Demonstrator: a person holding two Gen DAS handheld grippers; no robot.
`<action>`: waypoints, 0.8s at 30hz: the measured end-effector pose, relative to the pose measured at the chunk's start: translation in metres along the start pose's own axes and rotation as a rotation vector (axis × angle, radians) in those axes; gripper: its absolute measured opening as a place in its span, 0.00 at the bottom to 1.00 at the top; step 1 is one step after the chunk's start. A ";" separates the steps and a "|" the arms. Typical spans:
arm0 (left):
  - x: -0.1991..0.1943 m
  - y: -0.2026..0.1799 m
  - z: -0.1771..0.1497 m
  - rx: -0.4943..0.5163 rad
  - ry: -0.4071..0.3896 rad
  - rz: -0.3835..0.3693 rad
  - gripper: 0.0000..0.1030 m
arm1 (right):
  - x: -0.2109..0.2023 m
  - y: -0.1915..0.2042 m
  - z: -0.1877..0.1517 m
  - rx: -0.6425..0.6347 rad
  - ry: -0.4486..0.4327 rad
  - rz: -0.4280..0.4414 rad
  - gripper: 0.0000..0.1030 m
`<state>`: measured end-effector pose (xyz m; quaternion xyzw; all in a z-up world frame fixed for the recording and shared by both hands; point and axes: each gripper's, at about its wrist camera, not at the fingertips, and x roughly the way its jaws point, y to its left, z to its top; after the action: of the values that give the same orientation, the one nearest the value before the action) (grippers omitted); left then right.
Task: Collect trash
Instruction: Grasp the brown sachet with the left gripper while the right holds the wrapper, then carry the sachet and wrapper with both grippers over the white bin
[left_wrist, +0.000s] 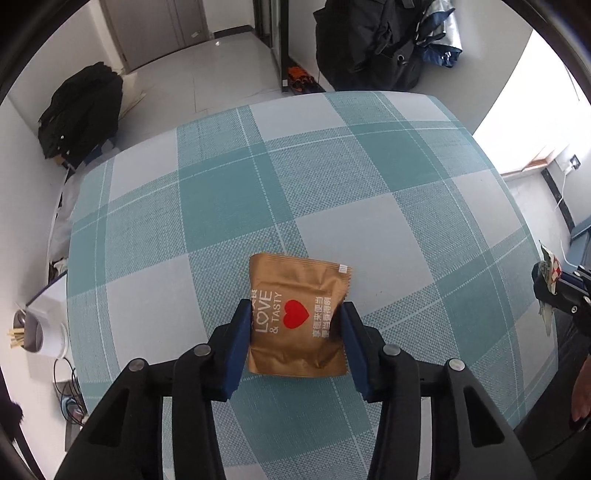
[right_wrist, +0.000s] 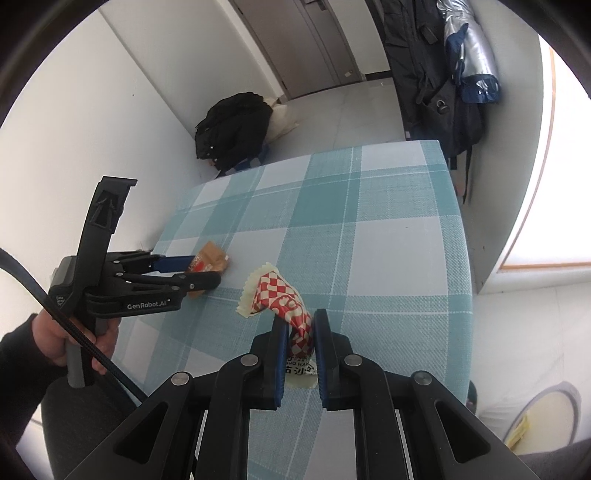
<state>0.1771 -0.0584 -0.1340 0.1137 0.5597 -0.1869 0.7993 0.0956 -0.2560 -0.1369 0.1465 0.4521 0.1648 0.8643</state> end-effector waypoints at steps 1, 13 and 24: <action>0.000 0.000 -0.001 -0.003 0.001 0.003 0.40 | -0.001 0.000 0.000 0.002 -0.002 0.000 0.12; -0.015 -0.004 -0.017 -0.054 -0.013 0.072 0.40 | -0.008 -0.001 -0.002 0.019 -0.027 -0.013 0.13; -0.073 -0.013 -0.020 -0.116 -0.200 0.082 0.40 | -0.043 0.017 -0.004 -0.013 -0.109 0.010 0.12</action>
<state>0.1324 -0.0495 -0.0726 0.0710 0.4819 -0.1319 0.8633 0.0664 -0.2579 -0.1003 0.1521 0.4024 0.1638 0.8878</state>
